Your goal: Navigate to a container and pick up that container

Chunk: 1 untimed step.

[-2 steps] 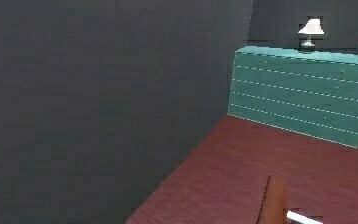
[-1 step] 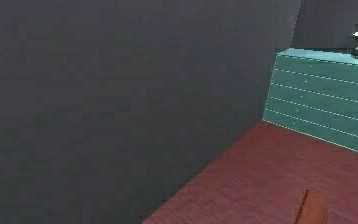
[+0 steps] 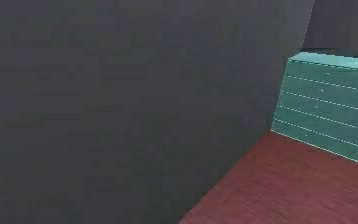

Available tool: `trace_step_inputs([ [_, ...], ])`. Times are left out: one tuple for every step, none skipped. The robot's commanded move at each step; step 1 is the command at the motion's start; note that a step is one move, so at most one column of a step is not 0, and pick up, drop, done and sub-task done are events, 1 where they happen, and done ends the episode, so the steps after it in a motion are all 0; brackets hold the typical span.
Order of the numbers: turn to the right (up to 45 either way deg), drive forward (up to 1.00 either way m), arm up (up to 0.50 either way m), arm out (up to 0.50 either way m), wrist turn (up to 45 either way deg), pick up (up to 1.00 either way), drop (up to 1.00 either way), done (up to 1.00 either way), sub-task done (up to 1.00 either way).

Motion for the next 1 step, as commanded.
trace_step_inputs([
  [42.0, 0.00, 0.00, 0.00, 0.0, 0.00, 0.00, 0.00, 0.00],
])
